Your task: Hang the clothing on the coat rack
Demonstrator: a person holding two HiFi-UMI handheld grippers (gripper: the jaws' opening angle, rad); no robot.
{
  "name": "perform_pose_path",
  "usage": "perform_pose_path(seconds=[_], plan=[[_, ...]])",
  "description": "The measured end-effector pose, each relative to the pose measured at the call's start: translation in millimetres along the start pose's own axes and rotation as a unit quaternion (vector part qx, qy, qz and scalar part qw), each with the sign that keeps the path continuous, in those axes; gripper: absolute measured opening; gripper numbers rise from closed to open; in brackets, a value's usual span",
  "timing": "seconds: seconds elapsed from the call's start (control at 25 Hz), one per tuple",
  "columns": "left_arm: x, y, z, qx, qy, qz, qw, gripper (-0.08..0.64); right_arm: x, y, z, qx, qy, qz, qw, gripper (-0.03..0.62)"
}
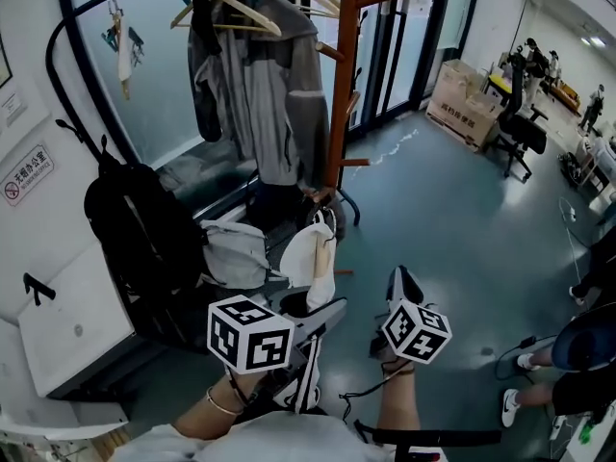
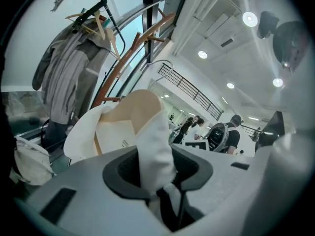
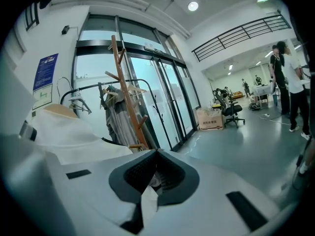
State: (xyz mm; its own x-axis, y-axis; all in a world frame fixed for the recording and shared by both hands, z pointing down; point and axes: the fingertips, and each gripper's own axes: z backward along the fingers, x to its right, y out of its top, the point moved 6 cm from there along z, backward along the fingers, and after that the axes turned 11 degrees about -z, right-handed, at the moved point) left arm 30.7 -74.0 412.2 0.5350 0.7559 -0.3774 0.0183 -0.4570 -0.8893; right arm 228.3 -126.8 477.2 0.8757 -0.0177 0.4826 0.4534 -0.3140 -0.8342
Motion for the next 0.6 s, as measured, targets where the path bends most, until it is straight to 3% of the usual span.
perform_pose_path(seconds=[0.2, 0.6], plan=[[7, -4, -35, -0.029, -0.072, -0.005, 0.9970, 0.143, 15, 9, -1, 0.017, -0.033, 0.001, 0.999, 0.023], [-7, 24, -93, -0.045, -0.162, -0.033, 0.9852, 0.143, 38, 46, -1, 0.058, -0.101, 0.016, 0.993, 0.023]])
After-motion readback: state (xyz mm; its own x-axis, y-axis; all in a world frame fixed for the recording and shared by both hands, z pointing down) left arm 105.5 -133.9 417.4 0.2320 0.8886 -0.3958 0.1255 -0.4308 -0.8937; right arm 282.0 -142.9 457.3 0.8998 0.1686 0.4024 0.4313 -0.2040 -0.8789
